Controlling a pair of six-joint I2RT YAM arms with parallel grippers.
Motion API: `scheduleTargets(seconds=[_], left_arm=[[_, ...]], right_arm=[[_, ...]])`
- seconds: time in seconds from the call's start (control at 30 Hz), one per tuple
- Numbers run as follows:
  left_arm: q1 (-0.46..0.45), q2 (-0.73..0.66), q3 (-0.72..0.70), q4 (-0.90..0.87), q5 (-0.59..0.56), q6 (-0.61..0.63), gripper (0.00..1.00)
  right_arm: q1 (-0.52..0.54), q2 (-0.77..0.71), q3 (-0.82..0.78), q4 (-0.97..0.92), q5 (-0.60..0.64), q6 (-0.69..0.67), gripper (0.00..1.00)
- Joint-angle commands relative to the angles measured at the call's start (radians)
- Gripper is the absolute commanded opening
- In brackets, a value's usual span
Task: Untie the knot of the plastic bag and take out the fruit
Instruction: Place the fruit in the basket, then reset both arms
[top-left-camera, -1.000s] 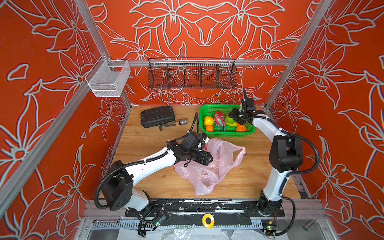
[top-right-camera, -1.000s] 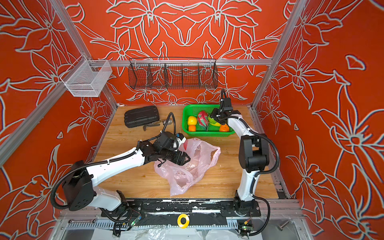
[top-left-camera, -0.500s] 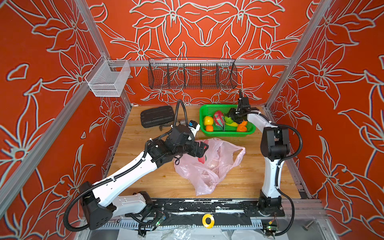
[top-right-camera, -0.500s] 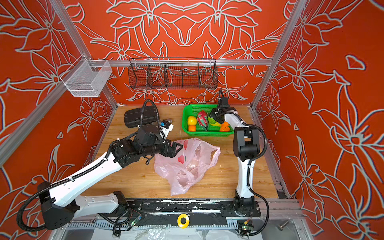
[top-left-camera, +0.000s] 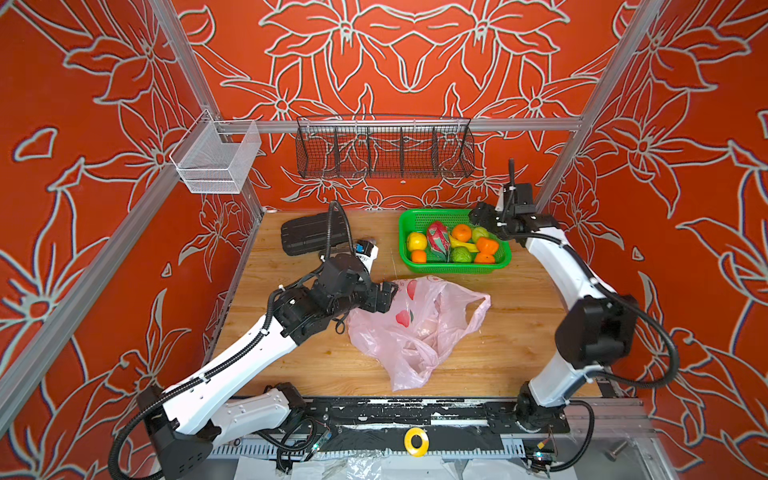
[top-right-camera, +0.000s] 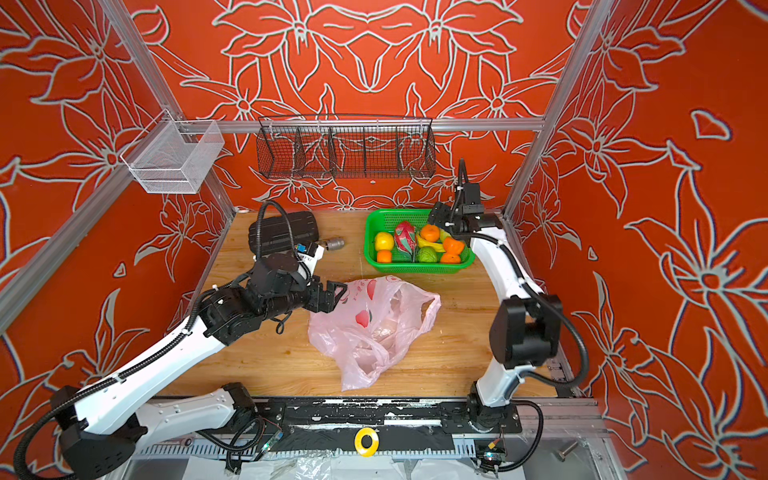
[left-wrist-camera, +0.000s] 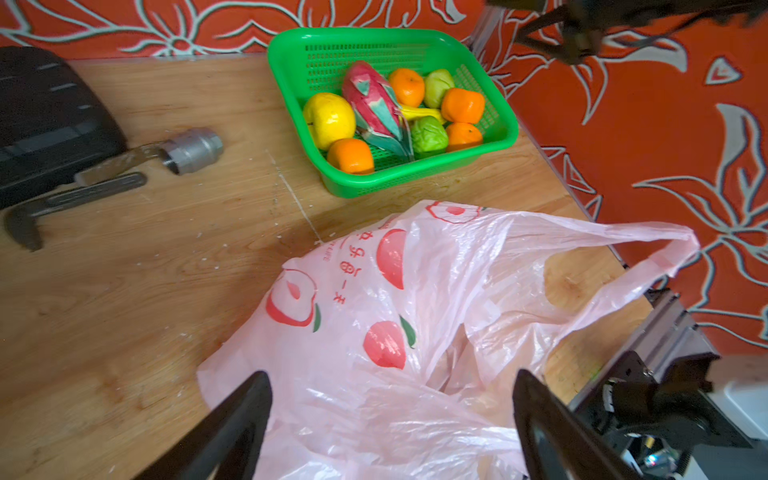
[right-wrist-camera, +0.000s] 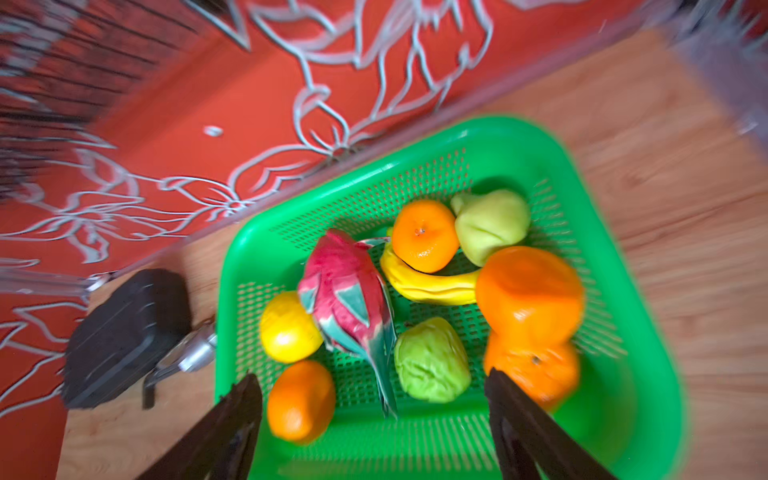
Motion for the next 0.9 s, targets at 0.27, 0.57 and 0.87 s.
scheduleTargets(seconds=[0.27,0.57,0.87], left_arm=[[0.255,-0.278,-0.285,0.076,-0.219,0.059,0.94],[0.402,-0.405,-0.487,0.166,-0.351,0.090,0.97],[0.466,-0.332,-0.680,0.436,-0.364,0.170,0.98]], right_arm=[[-0.005,-0.595,-0.692,0.230,0.374,-0.205,0.92],[-0.009,-0.684,-1.110,0.581,0.439,-0.243,0.91],[-0.010,-0.314,-1.181,1.121,0.316,-0.524,0.93]])
